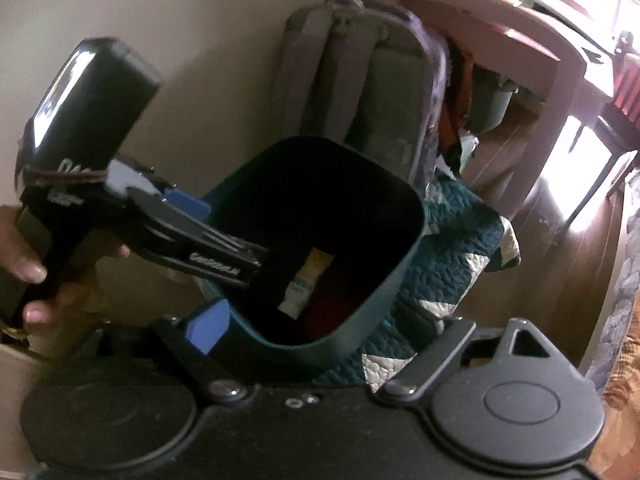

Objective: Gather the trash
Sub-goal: 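Open both tools to drop carton and mesh sleeve into the wastebasket, then lower both tools back toward the remaining trash on the floor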

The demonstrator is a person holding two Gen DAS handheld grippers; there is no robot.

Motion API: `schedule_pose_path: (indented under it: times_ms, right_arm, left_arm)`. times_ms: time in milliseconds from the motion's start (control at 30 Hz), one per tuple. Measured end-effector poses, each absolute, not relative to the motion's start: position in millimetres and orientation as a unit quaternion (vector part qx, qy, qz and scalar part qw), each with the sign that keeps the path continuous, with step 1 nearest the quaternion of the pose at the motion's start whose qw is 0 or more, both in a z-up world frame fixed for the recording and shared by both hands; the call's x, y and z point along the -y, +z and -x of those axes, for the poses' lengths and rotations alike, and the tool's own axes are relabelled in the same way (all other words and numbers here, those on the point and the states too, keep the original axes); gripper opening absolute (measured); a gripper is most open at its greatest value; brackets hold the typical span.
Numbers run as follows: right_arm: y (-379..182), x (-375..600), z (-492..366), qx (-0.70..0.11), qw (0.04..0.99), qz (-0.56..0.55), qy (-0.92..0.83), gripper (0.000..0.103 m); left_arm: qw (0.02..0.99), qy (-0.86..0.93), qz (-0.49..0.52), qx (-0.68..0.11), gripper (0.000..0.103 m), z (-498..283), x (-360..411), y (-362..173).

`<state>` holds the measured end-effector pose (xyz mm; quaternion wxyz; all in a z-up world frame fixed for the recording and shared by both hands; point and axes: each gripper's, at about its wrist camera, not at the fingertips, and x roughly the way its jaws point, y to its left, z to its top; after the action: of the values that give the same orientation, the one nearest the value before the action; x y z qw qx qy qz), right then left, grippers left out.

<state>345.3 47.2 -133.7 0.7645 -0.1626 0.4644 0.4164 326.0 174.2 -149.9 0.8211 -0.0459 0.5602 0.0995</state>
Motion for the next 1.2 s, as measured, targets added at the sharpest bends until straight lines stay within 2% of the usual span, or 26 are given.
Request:
schedule_pose_path:
  times_ms: [233,333,633,933,1200]
  right_arm:
    - [-110.3,11.1,-335.0,-0.445,0.781,0.121,0.421,0.093]
    - [-103.9,41.8,-333.2,-0.438,0.79,0.102,0.417,0.096]
    - [-103.1,137.6,-328.7,-0.424,0.811,0.078,0.395,0.098]
    - [-154.3,219.2,-330.6,-0.454,0.822,0.045,0.34,0.098]
    - [-257.9,273.4,-339.9,-0.51,0.819,0.013,0.264,0.098]
  left_arm:
    - [0.844,0.102,0.046,-0.525,0.072,-305.0,-127.6,-112.3]
    - [0.851,0.114,0.045,-0.511,0.078,-296.6,-104.1,-102.9]
    - [0.867,0.119,0.063,-0.48,0.081,-277.3,-35.1,-101.2]
    - [0.839,0.081,0.074,-0.533,0.086,-274.7,26.0,-167.8]
    - [0.807,0.053,0.091,-0.581,0.086,-281.2,68.1,-281.8]
